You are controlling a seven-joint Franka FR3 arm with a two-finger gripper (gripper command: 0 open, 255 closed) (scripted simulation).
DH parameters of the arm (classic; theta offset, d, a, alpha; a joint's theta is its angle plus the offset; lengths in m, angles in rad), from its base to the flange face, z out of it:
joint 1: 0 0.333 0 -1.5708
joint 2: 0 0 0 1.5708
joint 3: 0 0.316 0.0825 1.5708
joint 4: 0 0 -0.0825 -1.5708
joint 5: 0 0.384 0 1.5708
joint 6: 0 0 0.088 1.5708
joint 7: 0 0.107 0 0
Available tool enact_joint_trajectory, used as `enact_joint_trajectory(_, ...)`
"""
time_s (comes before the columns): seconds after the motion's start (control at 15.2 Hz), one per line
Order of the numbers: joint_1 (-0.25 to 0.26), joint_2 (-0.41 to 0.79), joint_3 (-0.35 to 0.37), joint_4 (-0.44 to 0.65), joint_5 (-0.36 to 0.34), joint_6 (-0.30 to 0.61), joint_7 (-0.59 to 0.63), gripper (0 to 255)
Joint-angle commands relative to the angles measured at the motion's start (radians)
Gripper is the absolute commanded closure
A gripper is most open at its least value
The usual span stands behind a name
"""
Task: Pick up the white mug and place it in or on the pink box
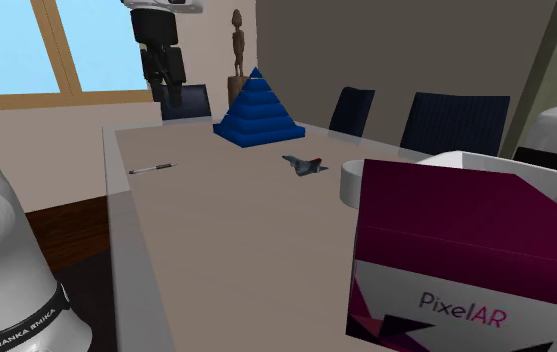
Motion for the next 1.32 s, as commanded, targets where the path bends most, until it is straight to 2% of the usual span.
enact_joint_trajectory(0.0,0.0,0.0,0.0,0.0,0.0,0.0,0.0,0)
enact_joint_trajectory(0.66,-0.054,0.282,-0.136,0.105,-0.086,0.179,-0.152,0)
enact_joint_trajectory(1.25,-0.088,0.58,-0.241,0.301,-0.086,0.288,-0.288,0)
